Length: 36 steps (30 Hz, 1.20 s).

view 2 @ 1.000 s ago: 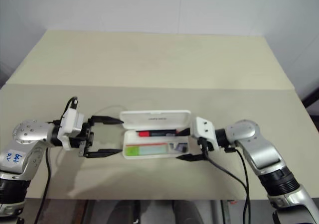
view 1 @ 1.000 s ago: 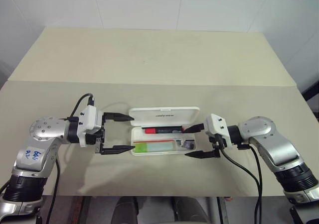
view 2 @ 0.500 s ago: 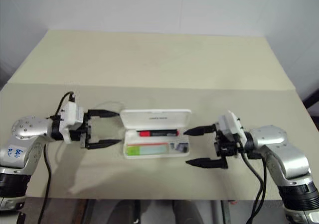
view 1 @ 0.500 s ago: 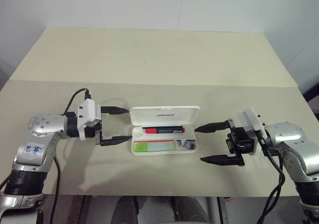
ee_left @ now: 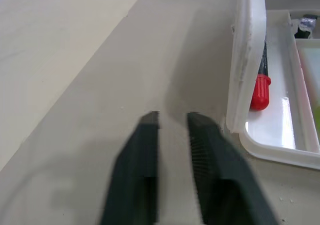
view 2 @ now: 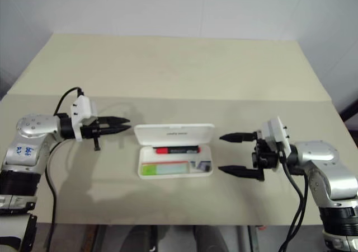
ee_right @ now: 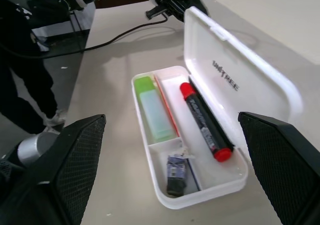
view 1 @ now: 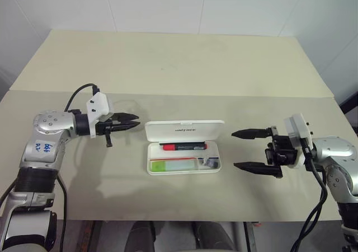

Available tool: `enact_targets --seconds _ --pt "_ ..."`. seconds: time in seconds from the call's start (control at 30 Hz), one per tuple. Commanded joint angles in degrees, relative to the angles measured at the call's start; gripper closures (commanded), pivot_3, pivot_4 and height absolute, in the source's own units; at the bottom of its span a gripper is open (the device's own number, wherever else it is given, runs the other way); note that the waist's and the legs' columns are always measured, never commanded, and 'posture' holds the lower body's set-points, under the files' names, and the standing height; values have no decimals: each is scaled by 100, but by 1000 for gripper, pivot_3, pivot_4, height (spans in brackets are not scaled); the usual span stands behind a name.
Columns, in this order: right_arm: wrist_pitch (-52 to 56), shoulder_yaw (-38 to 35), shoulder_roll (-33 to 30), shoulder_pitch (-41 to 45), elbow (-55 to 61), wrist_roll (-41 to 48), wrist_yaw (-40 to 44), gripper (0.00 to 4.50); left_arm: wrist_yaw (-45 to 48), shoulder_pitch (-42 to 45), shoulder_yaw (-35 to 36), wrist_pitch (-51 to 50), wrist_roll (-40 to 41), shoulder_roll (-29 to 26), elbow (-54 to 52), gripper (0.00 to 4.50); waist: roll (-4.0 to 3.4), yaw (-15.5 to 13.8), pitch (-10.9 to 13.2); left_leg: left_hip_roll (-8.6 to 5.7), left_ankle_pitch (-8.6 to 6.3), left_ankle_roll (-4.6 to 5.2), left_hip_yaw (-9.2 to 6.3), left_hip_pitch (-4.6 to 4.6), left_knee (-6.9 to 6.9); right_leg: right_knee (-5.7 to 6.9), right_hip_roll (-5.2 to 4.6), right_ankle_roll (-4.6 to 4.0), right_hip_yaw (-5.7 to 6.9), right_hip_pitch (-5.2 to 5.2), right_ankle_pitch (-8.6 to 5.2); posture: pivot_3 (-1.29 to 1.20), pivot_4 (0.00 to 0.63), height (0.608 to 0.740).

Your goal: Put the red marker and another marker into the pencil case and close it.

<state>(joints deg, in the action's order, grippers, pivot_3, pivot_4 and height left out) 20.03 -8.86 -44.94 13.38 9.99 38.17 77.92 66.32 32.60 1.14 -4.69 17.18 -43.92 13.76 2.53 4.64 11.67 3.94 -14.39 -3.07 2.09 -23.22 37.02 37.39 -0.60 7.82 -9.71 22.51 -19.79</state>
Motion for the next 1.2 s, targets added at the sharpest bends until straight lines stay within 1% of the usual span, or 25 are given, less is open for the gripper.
enact_targets --seconds 0.03,0.27,0.33,0.4,0.47,0.63,0.77,0.83,0.93,1.03,1.2 --pt "-93 -315 -25 22 16 128 -87 0 189 411 -47 326 -141 23 402 4481 0 -3 0 0 0 0 0 0 1 0 0 0 0 0 0 0 150 740" --pt "-164 -608 68 67 -206 392 22 0 754 1453 -381 1239 -488 473 2036 4481 0 -10 0 -3 0 0 0 -1 4 0 1 4 0 -1 2 0 150 740" --pt "-34 -835 298 203 -284 859 -44 0 879 1723 -465 1501 -620 604 2497 4481 1 -10 0 -3 0 0 -1 -2 4 0 2 5 0 -1 2 0 150 740" --pt "-81 -917 314 235 -370 807 -125 0 1138 2016 -556 1761 -675 809 2946 4481 1 -4 1 -3 0 0 0 -4 4 0 3 7 -2 -1 4 0 150 740" --pt "-159 -917 219 142 -387 652 -52 0 1391 2232 -615 1951 -699 996 3256 4481 0 -10 0 -3 0 0 0 -6 4 -1 3 8 -2 1 4 0 150 740" --pt "-186 -1052 136 -35 -343 725 106 0 1923 2515 -676 2130 -688 1266 3604 4481 0 -6 0 -3 0 0 0 -7 0 -2 4 10 -2 3 2 0 150 740" --pt "-343 -1187 -47 -227 -405 624 325 0 2350 2545 -706 2068 -632 1395 3512 4481 0 -10 0 -4 0 0 0 -7 3 -1 3 11 -3 2 2 0 150 740" --pt "-380 -1272 -172 -324 -478 598 447 0 2534 2464 -773 1981 -574 1425 3293 4481 1 -8 0 -4 0 1 -1 -7 5 0 3 12 -4 2 3 0 150 740" --pt "-397 -1358 -276 -378 -562 586 464 0 2618 2223 -1055 1768 -342 1386 2728 4481 0 -5 0 -4 0 0 -2 -7 5 1 3 13 -5 0 3 0 150 740" --pt "-425 -1366 -290 -387 -566 538 400 0 2618 1947 -1338 1397 16 1261 1945 4481 0 7 0 -3 0 0 -2 -5 4 2 3 13 -6 -1 3 0 150 740" --pt "-421 -1328 -242 -435 -503 524 342 0 2618 1575 -1625 822 444 1012 802 4481 0 1 0 -2 0 0 -3 -4 6 4 3 13 -6 -2 3 0 150 740"
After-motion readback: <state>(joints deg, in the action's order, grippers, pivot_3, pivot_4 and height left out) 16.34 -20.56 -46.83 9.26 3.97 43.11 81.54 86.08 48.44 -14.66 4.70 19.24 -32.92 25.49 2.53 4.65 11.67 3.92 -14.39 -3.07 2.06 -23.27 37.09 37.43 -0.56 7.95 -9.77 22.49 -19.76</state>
